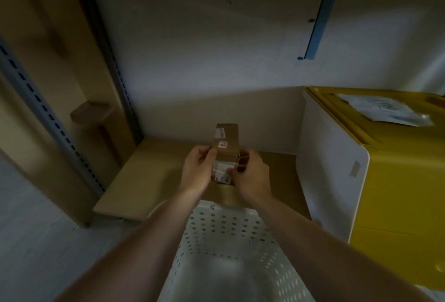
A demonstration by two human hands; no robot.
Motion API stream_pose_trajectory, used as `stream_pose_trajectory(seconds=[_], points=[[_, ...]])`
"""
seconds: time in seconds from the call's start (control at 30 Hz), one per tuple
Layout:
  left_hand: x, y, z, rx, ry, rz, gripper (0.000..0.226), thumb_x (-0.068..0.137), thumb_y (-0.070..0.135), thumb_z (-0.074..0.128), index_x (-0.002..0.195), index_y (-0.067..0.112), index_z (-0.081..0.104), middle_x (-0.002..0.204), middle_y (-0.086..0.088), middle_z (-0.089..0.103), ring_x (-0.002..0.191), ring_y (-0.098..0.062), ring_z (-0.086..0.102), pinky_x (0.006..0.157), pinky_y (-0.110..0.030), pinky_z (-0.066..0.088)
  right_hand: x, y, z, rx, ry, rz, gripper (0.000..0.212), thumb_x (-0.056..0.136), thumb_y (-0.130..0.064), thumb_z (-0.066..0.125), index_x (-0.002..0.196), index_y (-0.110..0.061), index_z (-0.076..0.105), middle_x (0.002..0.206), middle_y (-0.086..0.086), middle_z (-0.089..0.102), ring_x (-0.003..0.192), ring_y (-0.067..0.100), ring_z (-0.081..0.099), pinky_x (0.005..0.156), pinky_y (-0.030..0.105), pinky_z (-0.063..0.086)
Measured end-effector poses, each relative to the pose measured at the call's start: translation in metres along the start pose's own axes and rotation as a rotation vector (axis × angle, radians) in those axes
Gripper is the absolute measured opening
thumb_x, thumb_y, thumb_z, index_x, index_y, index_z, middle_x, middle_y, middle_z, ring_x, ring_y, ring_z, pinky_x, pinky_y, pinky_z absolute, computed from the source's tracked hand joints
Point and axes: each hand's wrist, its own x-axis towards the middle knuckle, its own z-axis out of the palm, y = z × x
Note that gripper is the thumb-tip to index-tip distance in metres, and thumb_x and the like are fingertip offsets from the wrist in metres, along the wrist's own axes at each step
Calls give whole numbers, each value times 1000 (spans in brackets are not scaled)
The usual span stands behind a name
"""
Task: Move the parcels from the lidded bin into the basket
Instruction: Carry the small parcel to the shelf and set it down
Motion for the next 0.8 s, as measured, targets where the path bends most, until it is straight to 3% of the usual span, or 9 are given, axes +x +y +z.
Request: stream_pose_trajectory(seconds=[0.07, 0.17, 0.3, 0.4, 0.6, 0.7, 0.8], points=[[8, -12, 5, -25, -15, -83, 12, 98, 38, 61, 101, 27, 64, 106, -3, 73, 99, -24, 72, 90, -55, 58, 10, 16, 10, -22, -36, 60, 34, 87, -13, 78, 114, -20, 57, 115, -4, 69, 96, 10, 63, 72, 16, 48], [22, -24, 14, -85, -12, -223, 18, 99, 34, 62, 101, 16, 60, 103, -12, 71, 95, -31, 72, 86, -55, 60, 27, 32, 23, -81, -25, 107, 29, 86, -15, 77, 107, -24, 59, 109, -3, 71, 99, 17, 67, 82, 32, 57], [49, -42, 19, 38, -1, -197, 17, 98, 37, 61, 104, 21, 60, 106, -7, 70, 96, -27, 70, 86, -47, 59, 45, 54, 44, -68, -32, 128, 22, 87, -16, 75, 99, -23, 57, 98, -8, 65, 90, 15, 64, 76, 32, 57], [63, -56, 20, 60, -36, -210, 13, 96, 39, 65, 100, 28, 59, 108, -3, 70, 99, -23, 70, 92, -50, 58, 55, 69, 58, -25, -49, 192, 22, 87, -9, 73, 99, -22, 59, 100, -4, 69, 94, 22, 70, 80, 42, 62], [75, -78, 29, 77, -79, -243, 44, 79, 58, 73, 107, 25, 67, 104, 1, 75, 98, -20, 72, 93, -49, 58, 74, 82, 59, -106, -106, 239, 31, 90, -10, 72, 119, -13, 60, 119, 5, 68, 109, 25, 65, 79, 28, 49], [73, -80, 32, 142, -71, -234, 25, 88, 48, 72, 96, 25, 67, 97, 0, 75, 94, -21, 71, 90, -47, 59, 81, 91, 62, -95, -169, 284, 40, 87, -12, 75, 124, -12, 59, 123, 7, 66, 115, 27, 63, 89, 33, 51], [75, -81, 34, 223, -71, -203, 24, 92, 46, 70, 100, 24, 64, 101, 5, 72, 95, -13, 68, 86, -34, 57, 84, 96, 65, -77, -224, 294, 42, 85, -15, 80, 124, -11, 64, 122, 7, 69, 113, 25, 65, 92, 36, 53]])
